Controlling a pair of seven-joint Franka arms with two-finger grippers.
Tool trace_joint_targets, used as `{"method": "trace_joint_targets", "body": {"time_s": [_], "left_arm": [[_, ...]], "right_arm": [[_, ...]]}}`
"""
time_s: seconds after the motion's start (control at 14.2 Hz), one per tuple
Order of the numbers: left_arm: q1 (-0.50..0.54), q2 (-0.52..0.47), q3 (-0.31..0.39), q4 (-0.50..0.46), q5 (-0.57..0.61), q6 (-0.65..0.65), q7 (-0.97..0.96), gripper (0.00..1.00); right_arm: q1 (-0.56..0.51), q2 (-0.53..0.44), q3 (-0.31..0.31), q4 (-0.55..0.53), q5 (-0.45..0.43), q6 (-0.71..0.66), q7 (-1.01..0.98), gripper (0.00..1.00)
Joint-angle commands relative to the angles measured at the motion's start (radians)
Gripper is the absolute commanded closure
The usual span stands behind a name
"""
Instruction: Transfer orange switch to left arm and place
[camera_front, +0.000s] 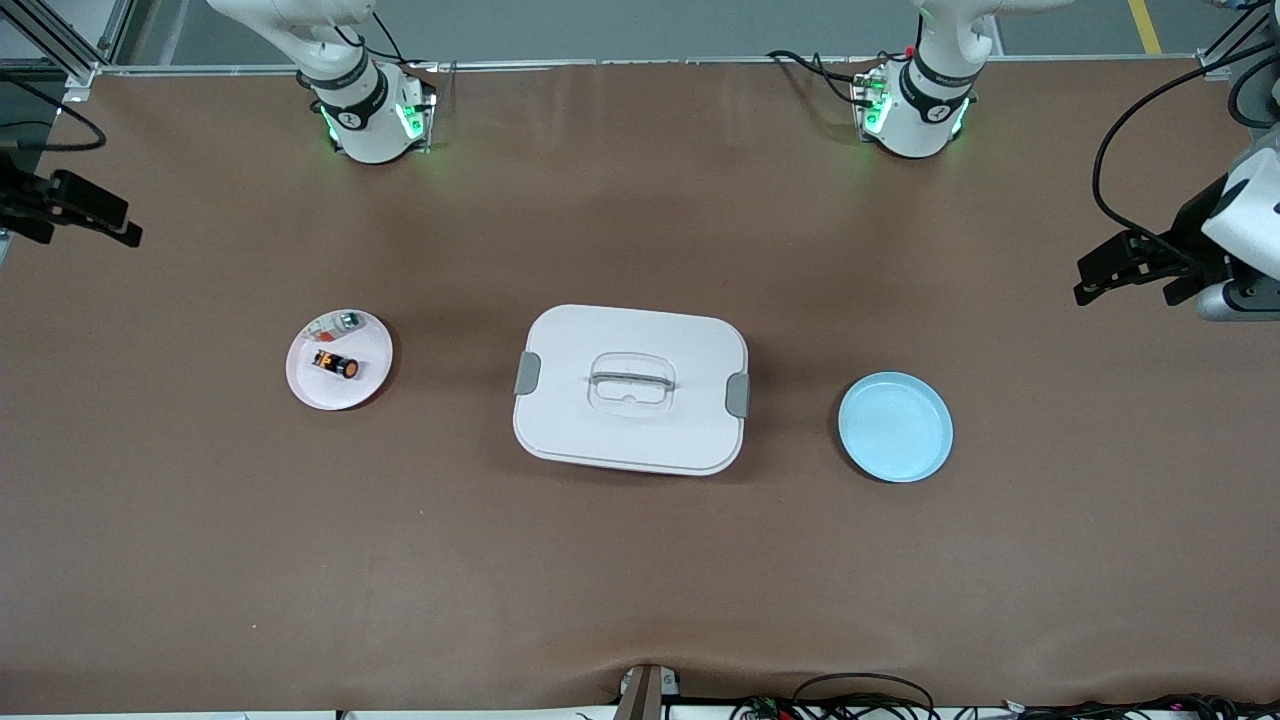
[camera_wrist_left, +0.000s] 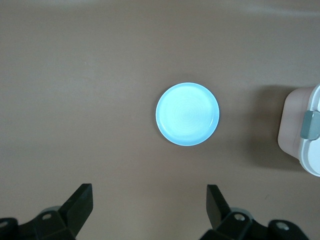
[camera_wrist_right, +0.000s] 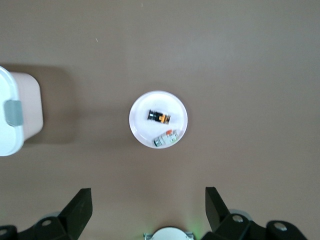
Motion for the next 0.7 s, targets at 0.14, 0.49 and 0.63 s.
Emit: {"method": "trace_joint_targets", "body": {"time_s": [0.14, 0.49, 0.63], "left_arm": [[-0.001, 0.004, 0.001, 0.013, 0.016, -0.015, -0.008, 0.0], [-0.002, 0.004, 0.001, 0.013, 0.016, -0.015, -0.008, 0.0], [-0.004, 0.004, 0.001, 0.013, 0.016, -0.015, -0.008, 0.0]], "right_arm": [[-0.05, 0.135, 0.011, 0.024, -0.005, -0.027, -0.011, 0.0], [-0.065, 0.184, 0.01, 0.023, -0.012, -0.024, -0.008, 0.0], [-0.078, 0.201, 0.01, 0.015, -0.01, -0.026, -0.003, 0.0]]}}
